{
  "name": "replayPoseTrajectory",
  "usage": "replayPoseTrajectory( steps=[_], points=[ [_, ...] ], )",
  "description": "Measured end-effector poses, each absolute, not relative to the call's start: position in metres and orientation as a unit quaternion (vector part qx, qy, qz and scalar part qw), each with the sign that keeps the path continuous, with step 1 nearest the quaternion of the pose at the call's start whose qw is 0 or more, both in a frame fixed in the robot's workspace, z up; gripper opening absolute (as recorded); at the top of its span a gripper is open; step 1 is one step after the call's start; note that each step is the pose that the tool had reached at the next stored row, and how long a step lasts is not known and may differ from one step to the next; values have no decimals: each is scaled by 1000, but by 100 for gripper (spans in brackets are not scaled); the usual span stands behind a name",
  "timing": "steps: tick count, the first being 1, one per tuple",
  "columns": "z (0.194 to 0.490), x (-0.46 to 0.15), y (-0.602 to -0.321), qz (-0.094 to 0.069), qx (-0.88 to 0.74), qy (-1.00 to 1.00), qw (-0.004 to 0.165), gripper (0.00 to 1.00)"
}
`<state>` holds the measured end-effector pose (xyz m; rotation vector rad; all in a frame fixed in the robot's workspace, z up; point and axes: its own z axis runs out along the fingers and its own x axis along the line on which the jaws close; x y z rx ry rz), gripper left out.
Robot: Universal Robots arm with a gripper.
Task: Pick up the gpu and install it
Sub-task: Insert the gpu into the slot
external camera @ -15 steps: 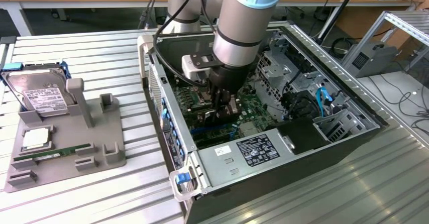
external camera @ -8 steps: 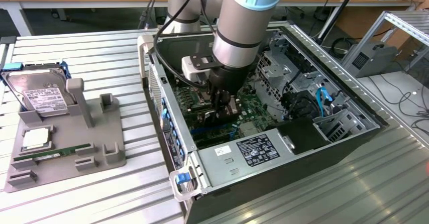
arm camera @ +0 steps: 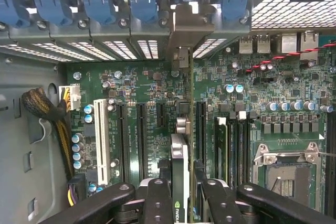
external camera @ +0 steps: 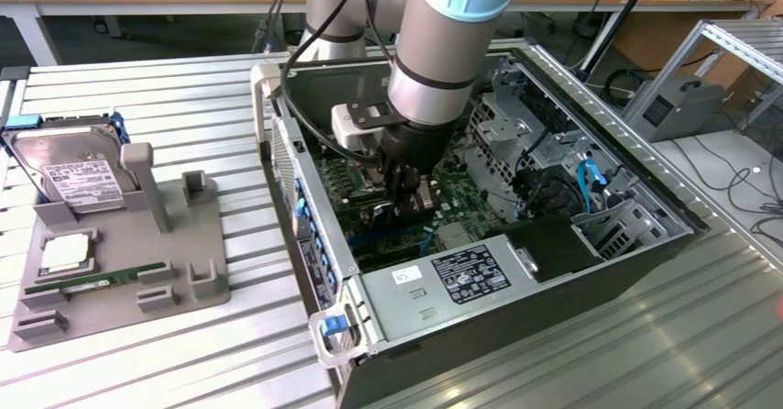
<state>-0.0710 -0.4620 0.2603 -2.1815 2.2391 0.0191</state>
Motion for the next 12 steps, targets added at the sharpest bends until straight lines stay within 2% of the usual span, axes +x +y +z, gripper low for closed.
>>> replayPoseTrajectory(
  steps=[12],
  points=[
    [258,-71,-462,6,-698,716,8,28]
  ],
)
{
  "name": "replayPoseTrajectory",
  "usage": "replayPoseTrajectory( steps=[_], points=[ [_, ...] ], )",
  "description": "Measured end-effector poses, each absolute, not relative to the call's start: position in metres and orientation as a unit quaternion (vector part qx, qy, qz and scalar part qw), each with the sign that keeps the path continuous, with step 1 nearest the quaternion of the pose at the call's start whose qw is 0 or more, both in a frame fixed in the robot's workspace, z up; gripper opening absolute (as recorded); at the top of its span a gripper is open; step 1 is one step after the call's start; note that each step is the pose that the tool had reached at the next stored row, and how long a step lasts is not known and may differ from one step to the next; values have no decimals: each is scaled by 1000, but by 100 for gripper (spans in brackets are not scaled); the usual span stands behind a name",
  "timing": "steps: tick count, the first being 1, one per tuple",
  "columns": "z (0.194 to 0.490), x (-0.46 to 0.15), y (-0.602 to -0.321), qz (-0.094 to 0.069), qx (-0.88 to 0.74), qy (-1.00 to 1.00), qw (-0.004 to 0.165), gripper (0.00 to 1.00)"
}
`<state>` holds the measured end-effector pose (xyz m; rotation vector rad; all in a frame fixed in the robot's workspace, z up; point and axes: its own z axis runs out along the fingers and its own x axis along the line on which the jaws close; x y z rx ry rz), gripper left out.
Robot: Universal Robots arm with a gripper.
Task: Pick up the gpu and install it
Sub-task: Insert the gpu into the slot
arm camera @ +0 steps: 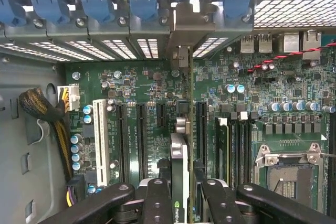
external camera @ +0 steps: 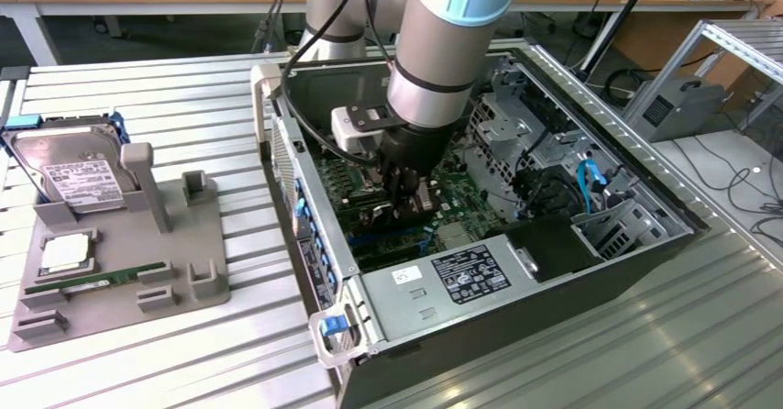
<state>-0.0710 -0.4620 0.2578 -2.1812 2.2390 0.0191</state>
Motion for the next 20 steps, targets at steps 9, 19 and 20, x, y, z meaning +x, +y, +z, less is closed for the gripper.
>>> replayPoseTrajectory(
  steps=[9,19,20],
  points=[
    [275,-72,-462,5,-698,716,7,47],
    [308,-60,-454,7,-698,716,8,11],
    [308,-56,-454,8,-698,716,8,11]
  ],
)
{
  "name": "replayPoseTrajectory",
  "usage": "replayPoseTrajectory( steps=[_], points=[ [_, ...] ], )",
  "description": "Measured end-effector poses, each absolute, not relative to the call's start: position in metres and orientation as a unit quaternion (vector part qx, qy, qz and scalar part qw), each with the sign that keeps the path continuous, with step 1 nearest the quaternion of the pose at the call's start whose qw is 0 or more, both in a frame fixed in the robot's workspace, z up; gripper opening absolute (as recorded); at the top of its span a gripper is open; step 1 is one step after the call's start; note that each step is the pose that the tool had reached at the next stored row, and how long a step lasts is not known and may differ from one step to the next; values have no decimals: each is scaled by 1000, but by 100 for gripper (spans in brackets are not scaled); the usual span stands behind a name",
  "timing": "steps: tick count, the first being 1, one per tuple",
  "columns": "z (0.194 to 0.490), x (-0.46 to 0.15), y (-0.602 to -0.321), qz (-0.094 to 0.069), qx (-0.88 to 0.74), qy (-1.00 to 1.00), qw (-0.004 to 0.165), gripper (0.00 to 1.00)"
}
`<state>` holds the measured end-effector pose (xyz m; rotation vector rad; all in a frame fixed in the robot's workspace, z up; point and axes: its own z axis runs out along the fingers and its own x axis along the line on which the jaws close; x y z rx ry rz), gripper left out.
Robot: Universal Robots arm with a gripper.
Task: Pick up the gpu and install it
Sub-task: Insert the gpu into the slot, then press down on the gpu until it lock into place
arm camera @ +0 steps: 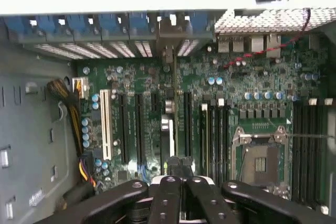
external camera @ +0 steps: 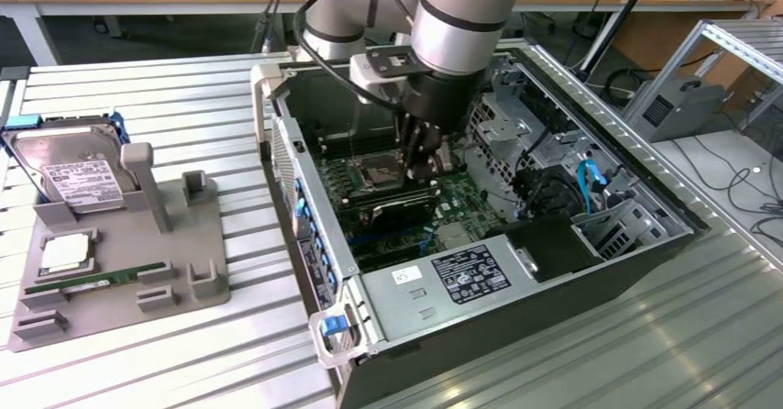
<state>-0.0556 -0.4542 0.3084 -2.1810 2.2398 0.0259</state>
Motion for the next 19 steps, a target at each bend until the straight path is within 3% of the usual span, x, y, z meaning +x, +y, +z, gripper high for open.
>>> replayPoseTrajectory(
  steps=[10,19],
  points=[
    [308,-16,-454,13,-698,716,5,11],
    [290,-78,-455,13,-698,716,5,11]
  ],
)
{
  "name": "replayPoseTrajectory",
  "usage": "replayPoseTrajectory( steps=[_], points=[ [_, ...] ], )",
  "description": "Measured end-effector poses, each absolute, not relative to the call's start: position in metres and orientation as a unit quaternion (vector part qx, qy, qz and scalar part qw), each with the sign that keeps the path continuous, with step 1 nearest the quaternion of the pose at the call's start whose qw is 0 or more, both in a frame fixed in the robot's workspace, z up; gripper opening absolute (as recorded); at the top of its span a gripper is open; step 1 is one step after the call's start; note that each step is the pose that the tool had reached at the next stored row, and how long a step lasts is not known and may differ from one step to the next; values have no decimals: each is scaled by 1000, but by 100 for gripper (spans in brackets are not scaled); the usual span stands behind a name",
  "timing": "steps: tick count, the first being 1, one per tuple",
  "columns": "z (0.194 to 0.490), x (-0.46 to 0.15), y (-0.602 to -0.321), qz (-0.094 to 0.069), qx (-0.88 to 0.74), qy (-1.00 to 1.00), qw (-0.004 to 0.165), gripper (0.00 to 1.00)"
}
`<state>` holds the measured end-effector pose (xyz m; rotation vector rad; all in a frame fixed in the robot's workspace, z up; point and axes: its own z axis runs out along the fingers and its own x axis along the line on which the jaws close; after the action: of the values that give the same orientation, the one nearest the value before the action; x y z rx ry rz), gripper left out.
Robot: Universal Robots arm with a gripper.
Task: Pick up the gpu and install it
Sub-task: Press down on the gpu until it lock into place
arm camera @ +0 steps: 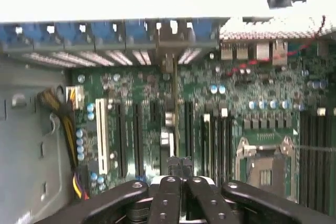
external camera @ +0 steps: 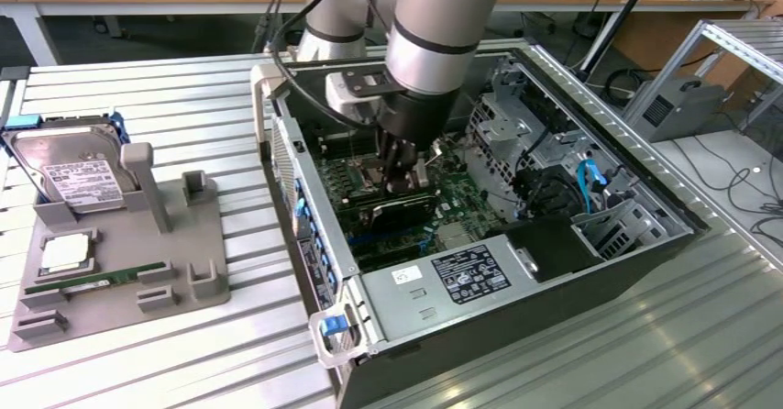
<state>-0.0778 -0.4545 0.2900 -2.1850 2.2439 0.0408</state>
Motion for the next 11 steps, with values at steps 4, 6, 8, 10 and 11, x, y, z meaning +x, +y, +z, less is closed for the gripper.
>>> replayPoseTrajectory(
  steps=[4,6,8,10,11],
  points=[
    [281,-98,-454,13,-698,716,5,11],
    [278,-99,-455,13,-698,716,5,11],
    [278,-101,-455,13,-698,716,5,11],
    [277,-104,-457,13,-698,716,5,11],
    [277,-105,-457,13,-698,716,5,11]
  ],
)
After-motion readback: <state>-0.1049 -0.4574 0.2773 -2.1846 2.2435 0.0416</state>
